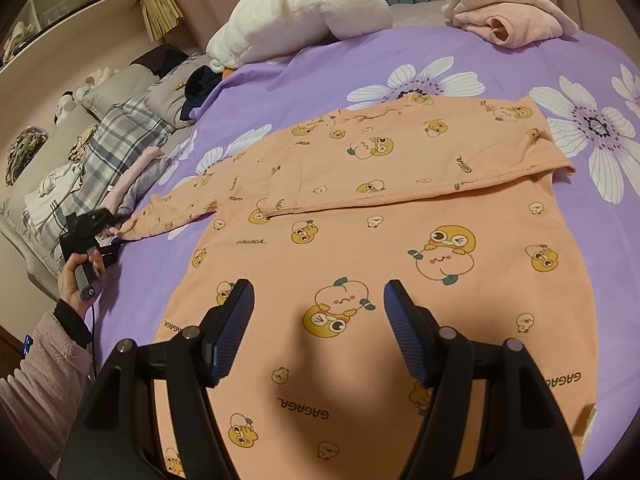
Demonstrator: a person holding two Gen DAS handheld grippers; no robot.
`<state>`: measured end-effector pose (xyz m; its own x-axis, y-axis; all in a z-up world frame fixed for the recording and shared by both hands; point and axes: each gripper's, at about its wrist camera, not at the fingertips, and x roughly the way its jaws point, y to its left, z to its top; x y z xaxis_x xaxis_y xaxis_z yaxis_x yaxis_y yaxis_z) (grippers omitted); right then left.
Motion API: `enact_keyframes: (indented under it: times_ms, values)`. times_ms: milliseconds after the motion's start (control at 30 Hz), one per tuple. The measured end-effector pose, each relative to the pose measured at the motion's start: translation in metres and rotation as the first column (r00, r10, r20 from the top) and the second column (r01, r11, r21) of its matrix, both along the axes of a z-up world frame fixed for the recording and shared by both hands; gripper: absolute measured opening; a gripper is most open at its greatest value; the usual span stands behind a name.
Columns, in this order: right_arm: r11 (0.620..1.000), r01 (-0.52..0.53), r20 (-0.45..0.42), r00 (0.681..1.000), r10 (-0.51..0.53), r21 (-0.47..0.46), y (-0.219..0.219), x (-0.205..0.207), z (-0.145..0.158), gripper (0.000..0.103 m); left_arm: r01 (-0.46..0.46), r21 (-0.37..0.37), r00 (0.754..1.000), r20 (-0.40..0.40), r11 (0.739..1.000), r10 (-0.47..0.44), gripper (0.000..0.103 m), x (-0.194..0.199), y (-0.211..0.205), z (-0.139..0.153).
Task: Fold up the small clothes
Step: 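Grasp the other peach sleeve cuff with the left gripper, then fold the held sleeve across the shirt body with the left gripper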
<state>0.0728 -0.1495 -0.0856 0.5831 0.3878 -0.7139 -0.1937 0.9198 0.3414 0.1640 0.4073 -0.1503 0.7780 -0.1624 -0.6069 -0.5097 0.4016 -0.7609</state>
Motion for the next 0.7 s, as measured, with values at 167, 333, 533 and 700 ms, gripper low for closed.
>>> enact_keyframes:
  times_ms: [167, 333, 533, 700]
  values:
    - [1.0, 0.008, -0.013, 1.0, -0.008, 0.0, -0.001, 0.001, -0.003, 0.068, 0.009, 0.018, 1.0, -0.008, 1.0, -0.008, 0.007, -0.005, 0.003, 0.0]
    - [1.0, 0.008, 0.002, 1.0, -0.008, -0.005, -0.002, -0.004, 0.001, 0.068, 0.023, 0.083, 1.0, 0.0, 0.996, -0.023, 0.006, -0.006, -0.007, 0.02]
    - [1.0, 0.021, 0.009, 1.0, -0.021, 0.02, -0.011, -0.006, 0.002, 0.068, 0.07, 0.178, 0.997, 0.028, 0.981, -0.076, 0.006, -0.004, -0.026, 0.059]
    - [0.999, 0.024, 0.015, 1.0, -0.024, 0.047, -0.019, -0.012, 0.0, 0.068, 0.128, 0.256, 0.99, 0.02, 0.958, -0.138, 0.006, 0.002, -0.056, 0.088]
